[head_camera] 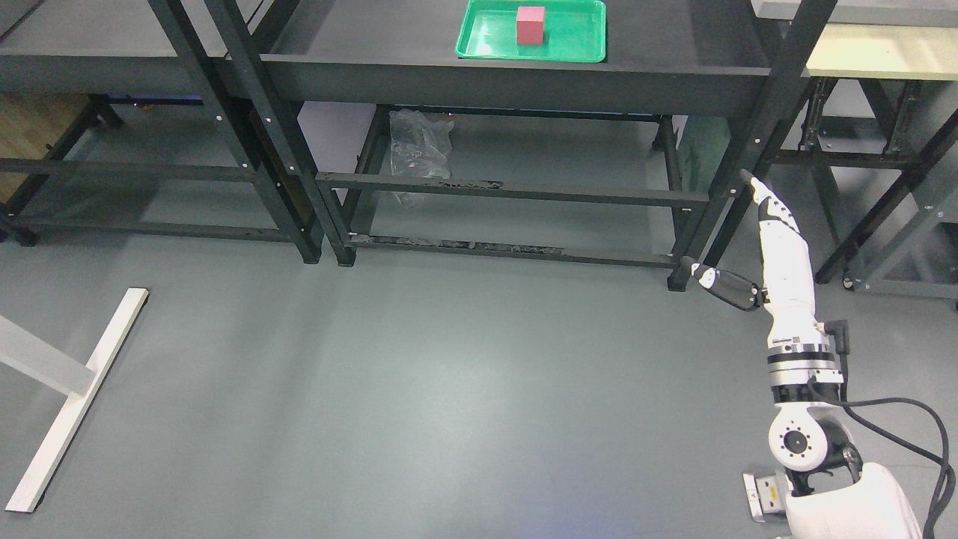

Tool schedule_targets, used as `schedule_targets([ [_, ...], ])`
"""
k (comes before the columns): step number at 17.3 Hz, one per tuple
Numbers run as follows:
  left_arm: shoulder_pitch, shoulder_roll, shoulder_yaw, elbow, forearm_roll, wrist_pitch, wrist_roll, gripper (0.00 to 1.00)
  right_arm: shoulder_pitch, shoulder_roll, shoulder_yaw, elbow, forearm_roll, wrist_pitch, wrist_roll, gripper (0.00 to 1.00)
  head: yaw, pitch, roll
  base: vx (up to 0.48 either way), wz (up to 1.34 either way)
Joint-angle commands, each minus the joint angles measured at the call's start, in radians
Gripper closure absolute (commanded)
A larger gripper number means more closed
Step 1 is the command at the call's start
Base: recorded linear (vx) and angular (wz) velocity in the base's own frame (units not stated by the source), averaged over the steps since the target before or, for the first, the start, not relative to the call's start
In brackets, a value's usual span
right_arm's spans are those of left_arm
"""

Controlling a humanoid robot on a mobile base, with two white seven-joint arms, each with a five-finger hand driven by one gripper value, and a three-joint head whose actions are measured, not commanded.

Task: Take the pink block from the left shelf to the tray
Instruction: 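Raise the right hand toward the green tray on the shelf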

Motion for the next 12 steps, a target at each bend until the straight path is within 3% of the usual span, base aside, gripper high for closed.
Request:
schedule_targets([
  [1, -0.032, 0.017, 0.0, -0.017, 0.0, -0.001, 0.001, 0.0, -0.007, -0.027, 0.025, -0.003, 0.443, 0.002, -0.009, 0.01, 0.0, 0.0, 0.0, 0.053, 0.12],
  [12, -0.032, 0.017, 0.0, -0.017, 0.0, -0.001, 0.001, 0.0, -0.004, -0.006, 0.047, -0.028, 0.443, 0.005, -0.003, 0.01, 0.0, 0.0, 0.0, 0.062, 0.23],
])
